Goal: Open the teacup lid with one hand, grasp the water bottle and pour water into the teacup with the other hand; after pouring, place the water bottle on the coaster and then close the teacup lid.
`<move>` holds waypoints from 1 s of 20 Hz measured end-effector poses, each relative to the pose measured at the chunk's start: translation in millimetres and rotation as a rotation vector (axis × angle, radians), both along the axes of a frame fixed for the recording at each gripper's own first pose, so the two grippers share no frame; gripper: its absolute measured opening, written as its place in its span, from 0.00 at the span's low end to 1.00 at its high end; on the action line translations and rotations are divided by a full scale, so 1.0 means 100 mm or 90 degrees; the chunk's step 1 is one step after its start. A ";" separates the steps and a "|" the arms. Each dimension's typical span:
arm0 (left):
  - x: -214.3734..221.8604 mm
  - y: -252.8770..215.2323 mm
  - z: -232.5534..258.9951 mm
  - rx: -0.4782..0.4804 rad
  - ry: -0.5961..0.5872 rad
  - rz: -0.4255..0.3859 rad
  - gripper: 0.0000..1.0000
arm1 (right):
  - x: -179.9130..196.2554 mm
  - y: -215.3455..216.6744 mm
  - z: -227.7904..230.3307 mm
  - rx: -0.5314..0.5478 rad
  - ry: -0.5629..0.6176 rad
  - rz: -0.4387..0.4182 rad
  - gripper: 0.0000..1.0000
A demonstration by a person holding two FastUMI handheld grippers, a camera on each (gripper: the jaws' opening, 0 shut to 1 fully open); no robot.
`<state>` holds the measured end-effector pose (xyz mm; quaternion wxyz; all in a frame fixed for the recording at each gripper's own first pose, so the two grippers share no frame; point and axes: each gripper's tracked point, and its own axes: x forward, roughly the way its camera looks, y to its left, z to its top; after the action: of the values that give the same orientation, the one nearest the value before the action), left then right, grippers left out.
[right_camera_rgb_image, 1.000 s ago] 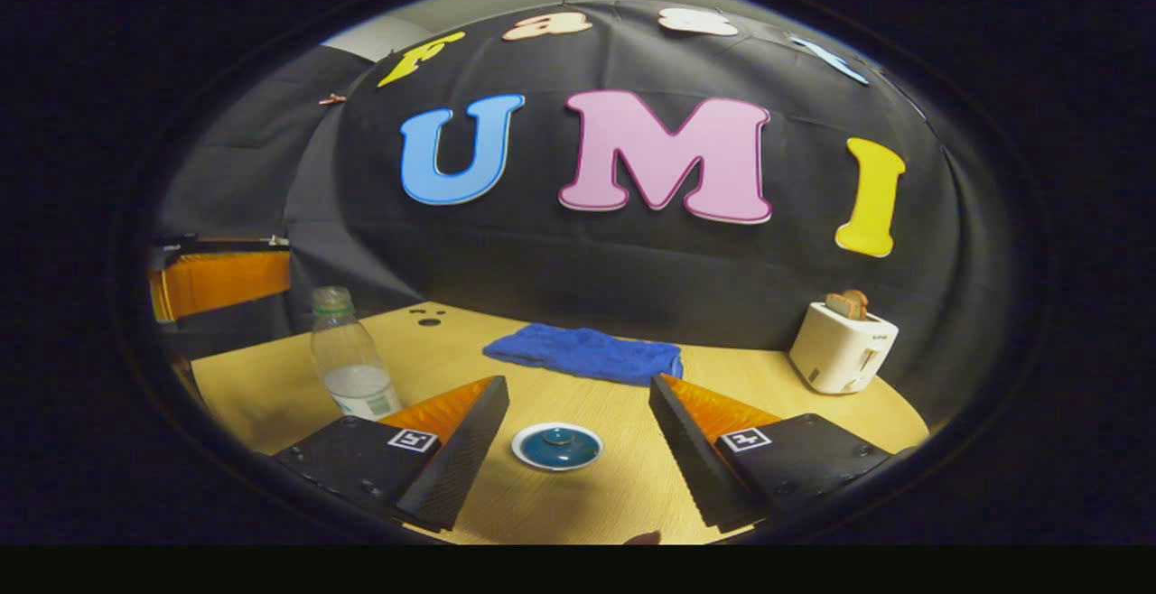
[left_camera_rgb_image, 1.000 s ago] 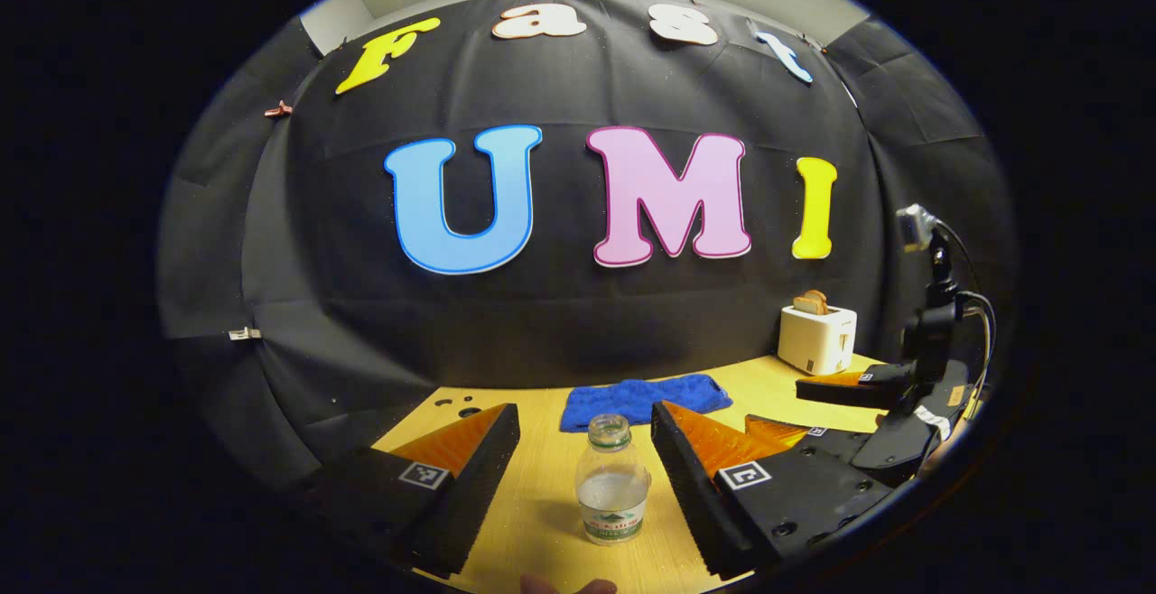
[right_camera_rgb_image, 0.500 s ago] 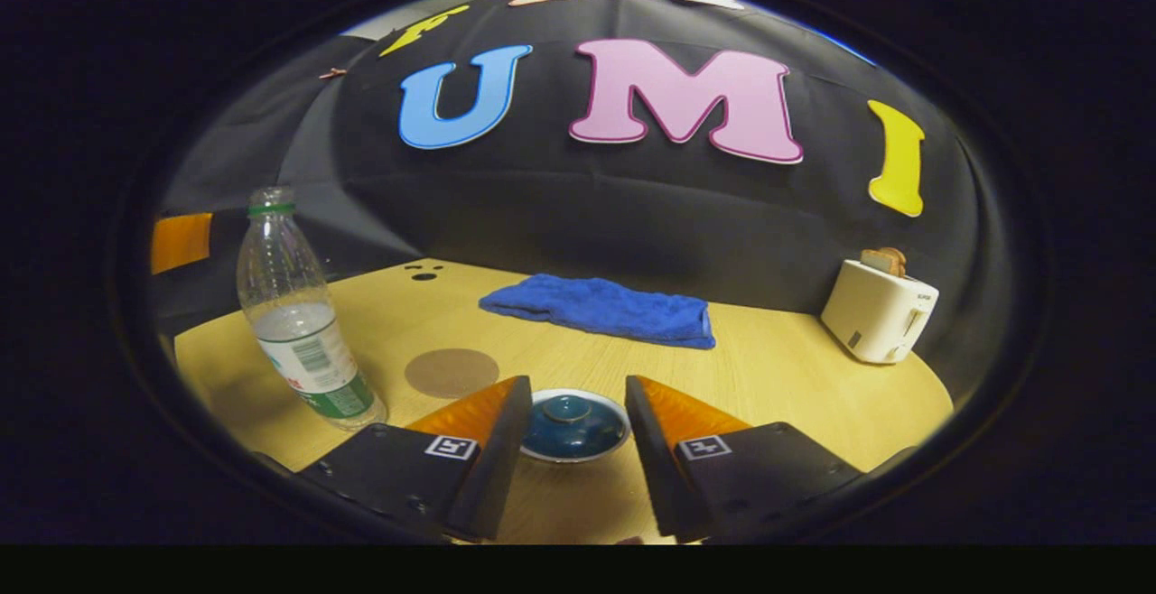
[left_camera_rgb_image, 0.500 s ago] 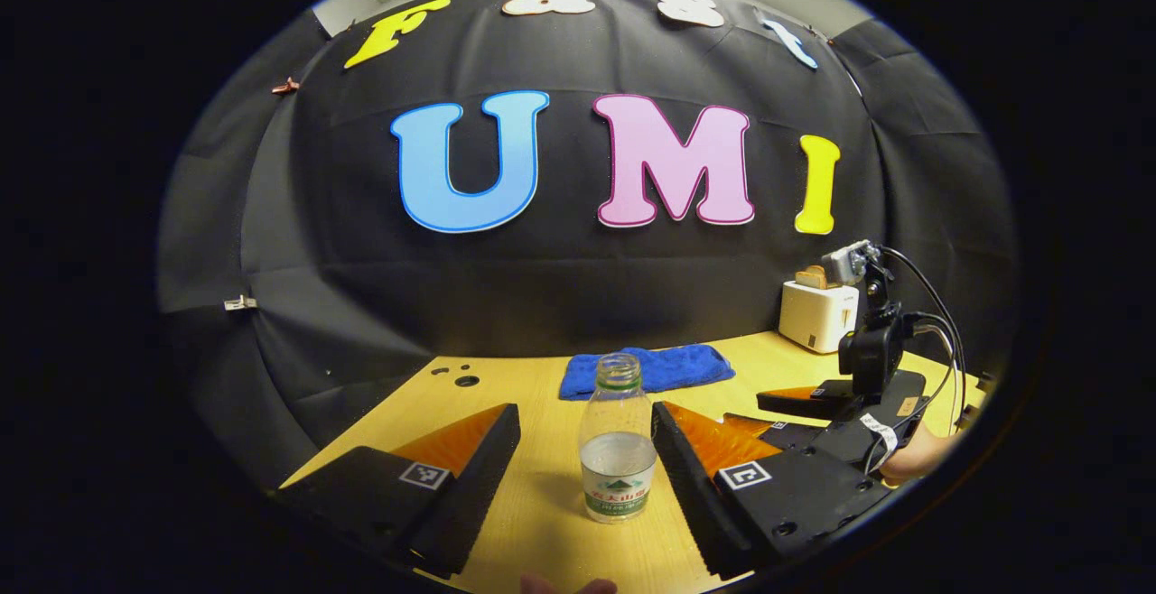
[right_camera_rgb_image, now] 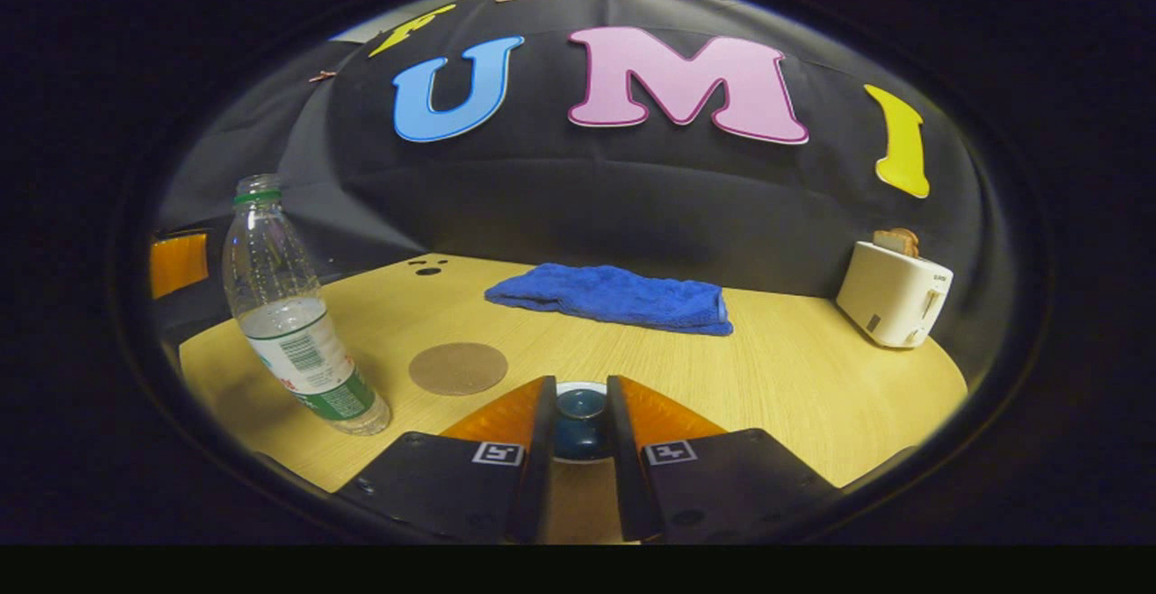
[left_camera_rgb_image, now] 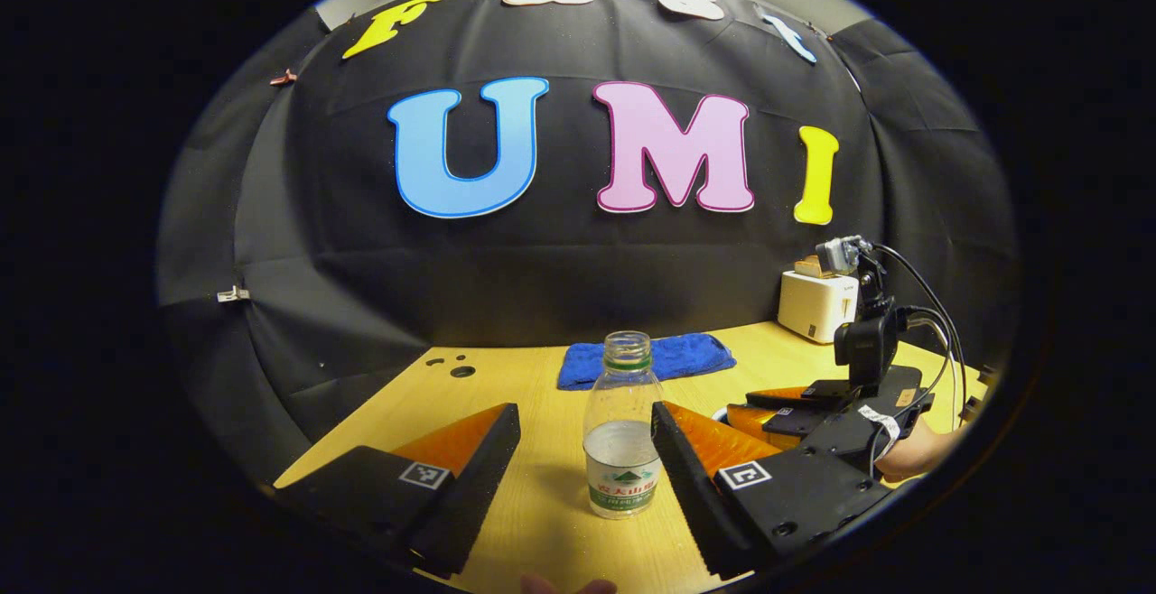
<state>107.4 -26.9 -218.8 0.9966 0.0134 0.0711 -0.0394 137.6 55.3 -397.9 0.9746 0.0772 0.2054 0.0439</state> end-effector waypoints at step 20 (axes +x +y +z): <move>0.35 -0.26 -0.96 -0.010 0.076 -0.010 0.94 | -0.34 -0.69 0.93 -0.044 -0.105 -0.063 0.31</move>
<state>142.2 -52.9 -314.6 0.9903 0.0038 0.1297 -0.0487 103.4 -13.7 -305.1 0.9913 0.0495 0.1217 -0.0054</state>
